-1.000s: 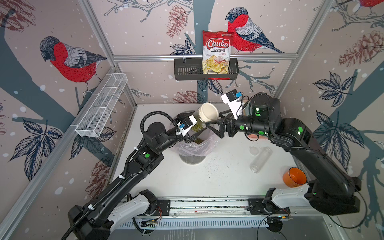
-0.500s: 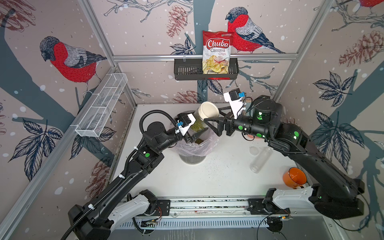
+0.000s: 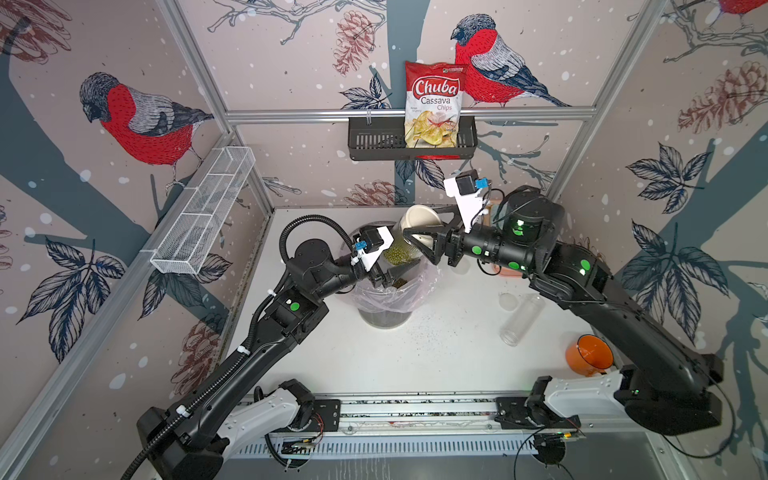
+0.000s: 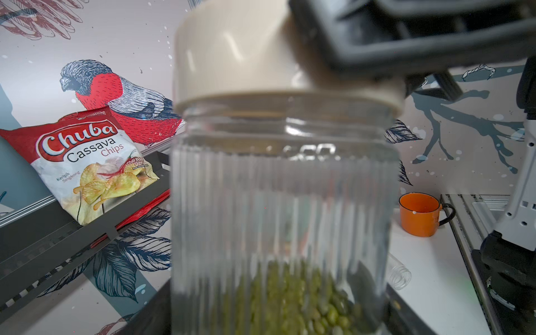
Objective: Empty moldy mung beans from jars
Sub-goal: Unscrew the lid from the jar.
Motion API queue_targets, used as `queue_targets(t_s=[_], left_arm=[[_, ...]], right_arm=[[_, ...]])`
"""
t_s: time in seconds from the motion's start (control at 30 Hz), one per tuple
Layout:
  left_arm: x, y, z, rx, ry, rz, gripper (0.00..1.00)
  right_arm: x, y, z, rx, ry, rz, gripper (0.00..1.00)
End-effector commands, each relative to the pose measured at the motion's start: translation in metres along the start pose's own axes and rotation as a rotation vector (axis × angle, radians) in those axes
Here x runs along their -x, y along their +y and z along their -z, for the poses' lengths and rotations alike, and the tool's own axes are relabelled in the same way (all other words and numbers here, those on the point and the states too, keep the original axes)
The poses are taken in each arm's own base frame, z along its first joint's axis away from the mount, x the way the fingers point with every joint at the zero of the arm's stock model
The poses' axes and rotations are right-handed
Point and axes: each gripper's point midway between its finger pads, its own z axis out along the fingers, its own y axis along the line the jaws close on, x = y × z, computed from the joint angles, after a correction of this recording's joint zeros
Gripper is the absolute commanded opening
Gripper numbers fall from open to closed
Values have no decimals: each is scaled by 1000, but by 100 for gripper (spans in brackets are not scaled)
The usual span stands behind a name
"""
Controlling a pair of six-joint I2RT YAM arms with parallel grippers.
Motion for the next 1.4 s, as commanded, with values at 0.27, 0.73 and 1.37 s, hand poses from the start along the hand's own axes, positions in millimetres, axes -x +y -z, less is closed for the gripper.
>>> queue_targets(t_s=[0.27,0.73,1.37], left_arm=[[33,-14,-3,-122,-110,0,0],[45,-60,12,-464,-144,80,0],[41,-96,32,-814,-121,135,0]], right_arm=[[7,20,7,101,-14,56,70],[5,47,28,249,12,156,69],[-8,72,54,438,33,223,76]])
